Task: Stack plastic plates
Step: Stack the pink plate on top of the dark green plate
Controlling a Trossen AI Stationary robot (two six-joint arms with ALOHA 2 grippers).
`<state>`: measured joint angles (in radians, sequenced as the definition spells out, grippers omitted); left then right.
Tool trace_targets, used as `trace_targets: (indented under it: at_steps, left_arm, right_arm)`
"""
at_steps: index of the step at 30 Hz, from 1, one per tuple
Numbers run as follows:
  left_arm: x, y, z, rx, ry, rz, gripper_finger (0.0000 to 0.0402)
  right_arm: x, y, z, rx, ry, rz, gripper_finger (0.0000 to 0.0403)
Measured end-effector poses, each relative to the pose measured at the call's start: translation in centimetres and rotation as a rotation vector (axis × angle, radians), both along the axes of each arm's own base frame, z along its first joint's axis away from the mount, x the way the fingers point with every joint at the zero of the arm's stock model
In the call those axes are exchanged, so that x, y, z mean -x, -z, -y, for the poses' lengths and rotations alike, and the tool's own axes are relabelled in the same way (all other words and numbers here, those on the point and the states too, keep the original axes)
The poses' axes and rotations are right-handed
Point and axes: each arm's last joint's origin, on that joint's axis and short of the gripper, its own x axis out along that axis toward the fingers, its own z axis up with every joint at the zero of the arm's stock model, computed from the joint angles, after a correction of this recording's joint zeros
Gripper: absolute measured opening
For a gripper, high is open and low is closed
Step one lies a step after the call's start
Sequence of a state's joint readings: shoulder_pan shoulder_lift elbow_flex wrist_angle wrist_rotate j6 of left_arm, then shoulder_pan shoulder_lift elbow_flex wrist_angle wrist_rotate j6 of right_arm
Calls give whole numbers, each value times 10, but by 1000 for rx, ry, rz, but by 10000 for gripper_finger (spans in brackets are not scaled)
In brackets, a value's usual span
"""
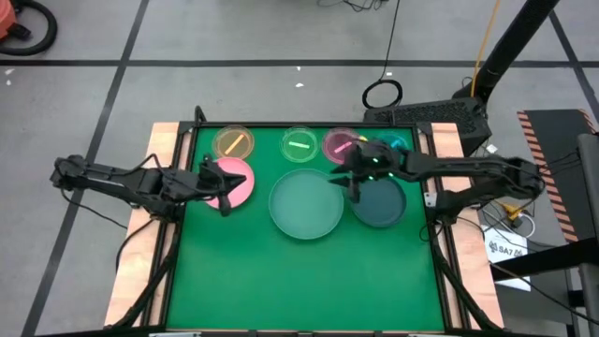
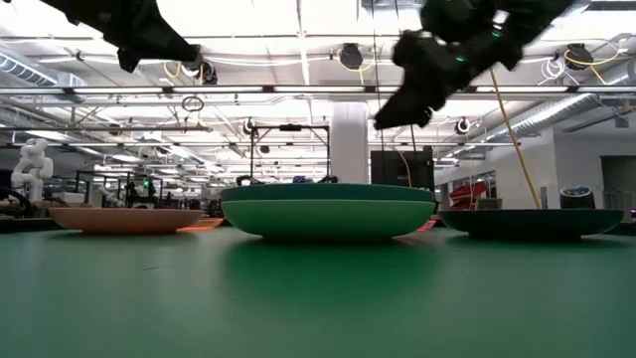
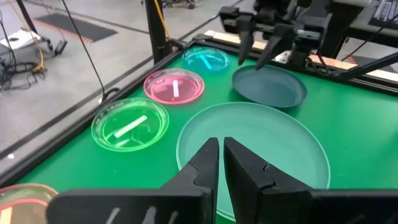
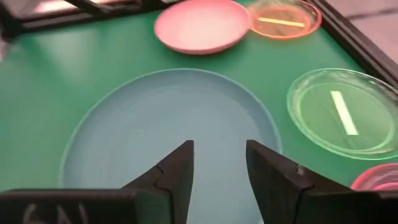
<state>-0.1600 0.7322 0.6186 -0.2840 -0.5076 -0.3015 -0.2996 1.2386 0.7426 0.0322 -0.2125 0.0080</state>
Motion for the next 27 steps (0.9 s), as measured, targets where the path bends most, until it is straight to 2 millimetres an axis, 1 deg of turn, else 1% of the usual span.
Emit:
trace_targets:
  at_steps: [3,7,11,16,20,23,27]
  left_arm:
    - [-5,4,1,28,-13,-16,33]
    - [-12,10,2,79,-44,-30,33]
    - [-20,19,2,127,-113,-49,33]
    - [-32,32,0,187,-195,-84,33]
    - [-37,44,-12,214,-267,-161,33]
    - [-39,50,-28,227,-327,-282,33]
    - [-39,52,-52,233,-383,-442,33]
  right_arm:
    - [19,11,-7,38,-39,83,141]
    - [37,16,-8,127,-39,177,141]
    - [45,6,-4,199,-19,256,141]
    - [54,-6,-1,272,-11,308,141]
    - [59,-11,0,291,6,331,141]
    - [60,-12,3,290,24,328,141]
    - [63,-11,8,295,54,320,141]
